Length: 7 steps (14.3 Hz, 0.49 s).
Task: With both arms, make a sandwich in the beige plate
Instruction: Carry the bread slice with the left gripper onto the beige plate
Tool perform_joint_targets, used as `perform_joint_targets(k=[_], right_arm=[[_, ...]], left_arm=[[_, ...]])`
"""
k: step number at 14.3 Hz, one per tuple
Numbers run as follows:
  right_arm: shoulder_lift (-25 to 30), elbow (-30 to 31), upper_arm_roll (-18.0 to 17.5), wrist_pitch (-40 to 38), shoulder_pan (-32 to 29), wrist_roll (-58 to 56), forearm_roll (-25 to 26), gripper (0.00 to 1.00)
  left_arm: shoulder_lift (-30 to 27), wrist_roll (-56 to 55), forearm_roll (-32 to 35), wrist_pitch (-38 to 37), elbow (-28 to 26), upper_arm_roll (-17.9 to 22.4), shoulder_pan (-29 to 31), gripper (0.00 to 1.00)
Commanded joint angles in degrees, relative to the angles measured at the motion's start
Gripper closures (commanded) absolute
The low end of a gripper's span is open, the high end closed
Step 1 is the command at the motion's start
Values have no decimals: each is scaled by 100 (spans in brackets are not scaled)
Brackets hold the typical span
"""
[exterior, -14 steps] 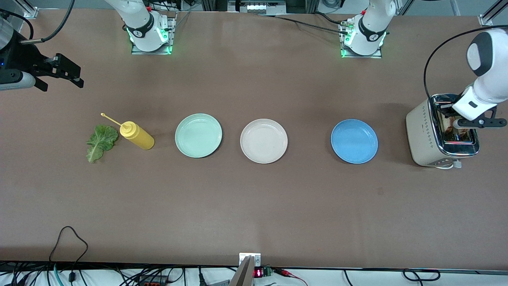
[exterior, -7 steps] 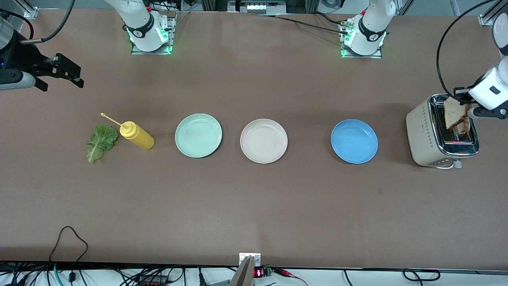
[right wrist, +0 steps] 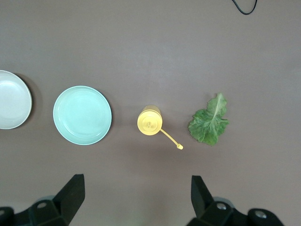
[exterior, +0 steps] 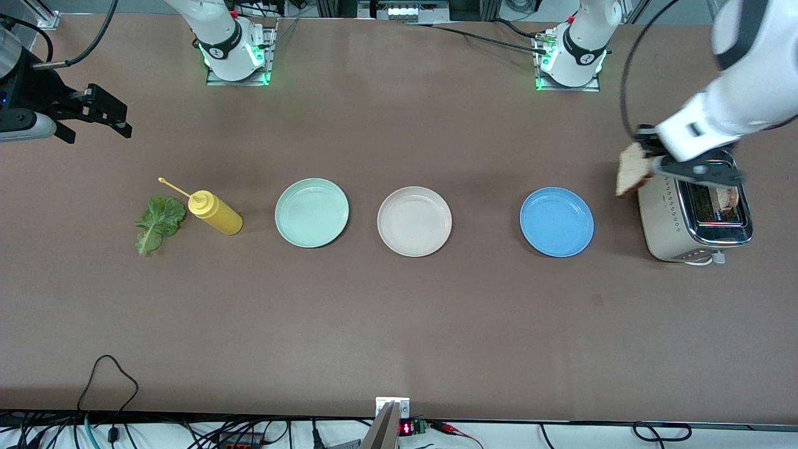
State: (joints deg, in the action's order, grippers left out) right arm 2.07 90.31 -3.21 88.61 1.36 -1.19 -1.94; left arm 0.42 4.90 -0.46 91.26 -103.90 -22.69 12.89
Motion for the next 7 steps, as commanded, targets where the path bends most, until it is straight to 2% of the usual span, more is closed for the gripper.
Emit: perform_joint_targets(k=[1,4,7], right_arm=[[65,31,-22,-19,-4,5,71,0],[57,31,-22,-19,-4,5,71,0],[57,31,-22,-19,-4,5,71,0]], left_arm=[[1018,-663,-384,-108,790,-621,29,99],[2021,-902,-997,355,1423,-1166,-136,99],[2584,-1176,-2454,1330,1338,-1176,-270,99]])
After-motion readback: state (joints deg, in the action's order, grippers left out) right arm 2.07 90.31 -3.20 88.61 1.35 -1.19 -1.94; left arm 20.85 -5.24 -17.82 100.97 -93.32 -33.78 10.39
